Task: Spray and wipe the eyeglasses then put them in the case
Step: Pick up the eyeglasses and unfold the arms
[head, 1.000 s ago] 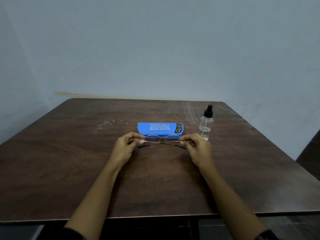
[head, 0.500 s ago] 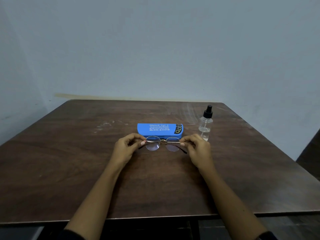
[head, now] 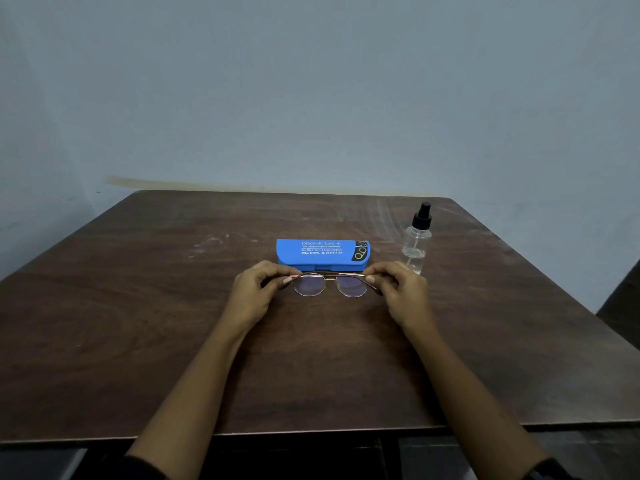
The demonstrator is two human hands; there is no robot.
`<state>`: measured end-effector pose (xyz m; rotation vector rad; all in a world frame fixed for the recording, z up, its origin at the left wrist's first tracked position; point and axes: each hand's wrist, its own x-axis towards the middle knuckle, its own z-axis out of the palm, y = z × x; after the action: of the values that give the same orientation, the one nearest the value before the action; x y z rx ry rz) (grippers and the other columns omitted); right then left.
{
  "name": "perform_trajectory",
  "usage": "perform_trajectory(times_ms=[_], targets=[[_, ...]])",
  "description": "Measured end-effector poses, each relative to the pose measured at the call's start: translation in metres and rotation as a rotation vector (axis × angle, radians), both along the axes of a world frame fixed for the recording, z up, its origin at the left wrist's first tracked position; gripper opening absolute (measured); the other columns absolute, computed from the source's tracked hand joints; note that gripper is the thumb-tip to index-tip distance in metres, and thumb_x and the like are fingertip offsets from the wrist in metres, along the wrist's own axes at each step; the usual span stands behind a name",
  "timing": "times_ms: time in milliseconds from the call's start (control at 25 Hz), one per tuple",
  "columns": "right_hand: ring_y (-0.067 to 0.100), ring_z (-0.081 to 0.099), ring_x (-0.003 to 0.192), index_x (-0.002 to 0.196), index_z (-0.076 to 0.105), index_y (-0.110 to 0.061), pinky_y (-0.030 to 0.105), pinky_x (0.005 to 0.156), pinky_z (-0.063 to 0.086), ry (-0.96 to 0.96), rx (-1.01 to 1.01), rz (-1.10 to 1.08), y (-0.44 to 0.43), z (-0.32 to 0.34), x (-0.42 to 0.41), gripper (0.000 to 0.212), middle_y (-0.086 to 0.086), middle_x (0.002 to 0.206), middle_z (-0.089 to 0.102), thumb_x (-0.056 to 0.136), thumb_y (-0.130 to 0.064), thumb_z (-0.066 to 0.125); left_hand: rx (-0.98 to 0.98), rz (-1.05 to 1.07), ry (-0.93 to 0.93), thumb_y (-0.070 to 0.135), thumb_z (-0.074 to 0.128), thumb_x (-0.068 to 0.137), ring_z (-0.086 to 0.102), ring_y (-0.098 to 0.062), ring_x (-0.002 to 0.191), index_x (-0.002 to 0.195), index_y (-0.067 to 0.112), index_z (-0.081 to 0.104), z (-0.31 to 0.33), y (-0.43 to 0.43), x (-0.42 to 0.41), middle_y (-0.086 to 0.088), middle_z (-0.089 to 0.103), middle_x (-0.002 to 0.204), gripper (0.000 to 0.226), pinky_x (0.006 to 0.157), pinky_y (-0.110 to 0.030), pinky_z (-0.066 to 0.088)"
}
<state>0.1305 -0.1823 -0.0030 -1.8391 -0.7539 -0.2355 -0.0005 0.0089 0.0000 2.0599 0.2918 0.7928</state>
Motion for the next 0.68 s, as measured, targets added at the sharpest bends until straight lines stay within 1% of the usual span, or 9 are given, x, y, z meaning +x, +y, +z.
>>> perform_trajectory(times_ms=[80,120,240,280,360,440,520,600,680], targets=[[0.005,0.057,0.073,0.089,0.072,-0.006,0.006,0.069,0.042,-0.021,-0.008,0.026,-0.0012,0.0007,-0.001,0.016,0.007,0.084,0.064,0.077,0.003,0.065,0.046,0.003,-0.001,0.002,0.06,0.081,0.055,0.017,0.081,0.093,0.011,0.071,-0.0001,0.0006,0.0003,0.015,0.062,0.085,0.018,0.073,0.0,0.038],[0.002,0.057,0.073,0.092,0.072,-0.006,0.004,0.069,0.041,-0.023,-0.015,0.037,-0.0016,0.0015,-0.0016,0.018,0.009,0.085,0.065,0.077,0.002,0.066,0.053,-0.002,0.0,0.003,0.06,0.082,0.055,0.015,0.082,0.093,0.011,0.071,0.0002,0.001,0.0002,0.014,0.062,0.086,0.018,0.072,0.0,0.037],[0.001,0.055,0.07,0.091,0.072,-0.005,0.003,0.067,0.04,-0.011,-0.036,0.055,-0.0023,0.0039,-0.003,0.017,0.012,0.085,0.064,0.076,0.002,0.067,0.044,-0.026,0.038,0.004,0.057,0.084,0.055,0.004,0.085,0.093,0.015,0.069,0.0011,0.0012,0.0002,0.007,0.06,0.091,0.018,0.07,0.001,0.036],[0.0,0.055,0.068,0.089,0.072,-0.004,0.003,0.067,0.04,-0.01,-0.044,0.05,-0.0024,0.004,-0.003,0.017,0.012,0.084,0.063,0.075,0.002,0.068,0.041,-0.041,0.057,0.005,0.056,0.085,0.054,0.003,0.085,0.094,0.016,0.068,0.0009,0.0016,0.0005,0.005,0.06,0.092,0.018,0.07,0.001,0.036],[-0.003,0.054,0.066,0.087,0.073,-0.005,0.004,0.065,0.039,-0.012,-0.051,0.033,-0.0024,0.0032,-0.0019,0.015,0.011,0.081,0.062,0.074,0.002,0.068,0.049,-0.078,0.099,0.006,0.054,0.087,0.052,0.008,0.084,0.097,0.017,0.067,0.0005,0.0025,0.0007,0.004,0.058,0.094,0.02,0.07,0.0,0.036],[0.002,0.053,0.065,0.086,0.073,-0.005,0.004,0.064,0.039,-0.007,-0.055,0.019,-0.0024,0.0032,-0.0011,0.014,0.007,0.077,0.059,0.074,0.001,0.069,0.06,-0.112,0.127,0.006,0.052,0.088,0.05,0.012,0.084,0.101,0.017,0.067,0.0005,0.0034,0.0004,0.008,0.056,0.093,0.023,0.071,-0.003,0.035],[0.006,0.052,0.068,0.085,0.073,-0.005,0.004,0.063,0.038,0.03,-0.047,0.014,-0.0024,0.0035,-0.0013,0.014,0.004,0.074,0.057,0.074,0.001,0.068,0.049,-0.121,0.121,0.007,0.053,0.088,0.051,0.012,0.084,0.102,0.018,0.067,0.0009,0.0036,0.0004,0.011,0.056,0.091,0.023,0.074,-0.005,0.036],[0.012,0.053,0.071,0.084,0.073,-0.007,0.005,0.063,0.039,0.085,-0.032,0.019,-0.0024,0.0042,-0.0026,0.014,0.007,0.077,0.059,0.074,0.001,0.069,0.047,-0.114,0.115,0.007,0.054,0.087,0.051,0.013,0.083,0.1,0.013,0.068,0.001,0.0026,0.0006,0.011,0.057,0.089,0.02,0.073,-0.004,0.036],[0.013,0.053,0.073,0.084,0.074,-0.009,0.006,0.063,0.039,0.131,-0.038,0.024,-0.0021,0.0046,-0.0036,0.014,0.01,0.08,0.061,0.074,0.0,0.07,0.057,-0.093,0.123,0.004,0.053,0.086,0.051,0.014,0.081,0.098,0.01,0.069,0.0009,0.0015,0.0011,0.01,0.057,0.087,0.02,0.071,-0.002,0.035]])
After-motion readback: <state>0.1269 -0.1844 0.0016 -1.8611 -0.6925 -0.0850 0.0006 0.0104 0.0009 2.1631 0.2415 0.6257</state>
